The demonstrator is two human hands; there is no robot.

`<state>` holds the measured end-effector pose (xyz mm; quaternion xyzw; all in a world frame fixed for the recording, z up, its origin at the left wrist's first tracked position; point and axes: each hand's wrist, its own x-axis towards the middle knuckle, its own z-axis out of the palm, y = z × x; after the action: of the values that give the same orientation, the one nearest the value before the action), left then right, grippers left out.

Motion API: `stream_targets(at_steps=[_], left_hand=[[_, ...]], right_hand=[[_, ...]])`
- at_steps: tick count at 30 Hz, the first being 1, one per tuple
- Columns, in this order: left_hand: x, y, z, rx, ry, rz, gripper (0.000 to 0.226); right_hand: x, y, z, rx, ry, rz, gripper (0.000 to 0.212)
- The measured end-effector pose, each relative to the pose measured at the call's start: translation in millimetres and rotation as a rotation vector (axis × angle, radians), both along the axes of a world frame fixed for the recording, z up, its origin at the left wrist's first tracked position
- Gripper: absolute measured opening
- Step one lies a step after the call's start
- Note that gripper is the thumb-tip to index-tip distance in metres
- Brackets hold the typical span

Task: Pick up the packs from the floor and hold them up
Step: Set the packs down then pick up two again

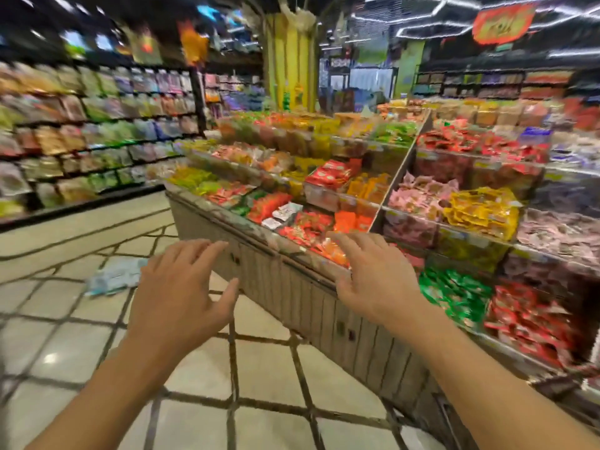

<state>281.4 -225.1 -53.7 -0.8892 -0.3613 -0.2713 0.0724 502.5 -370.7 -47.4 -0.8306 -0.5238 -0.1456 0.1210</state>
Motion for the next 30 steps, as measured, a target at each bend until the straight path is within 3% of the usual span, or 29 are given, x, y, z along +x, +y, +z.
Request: stream_targets(at_steps=[8, 15, 30], left_hand=[[-138, 138, 1, -0.009, 0.017, 0.196, 0.068], [-208, 231, -14, -0.018, 0.055, 0.321, 0.062], [-202, 476, -21, -0.026, -0.029, 0.557, 0.058]], right_hand=[[-109, 180, 8, -0.01, -0.036, 0.179, 0.069], [-162, 308, -7, -0.037, -0.031, 0.311, 0.072], [-164, 631, -31, -0.017, 0.064, 0.516, 0.066]])
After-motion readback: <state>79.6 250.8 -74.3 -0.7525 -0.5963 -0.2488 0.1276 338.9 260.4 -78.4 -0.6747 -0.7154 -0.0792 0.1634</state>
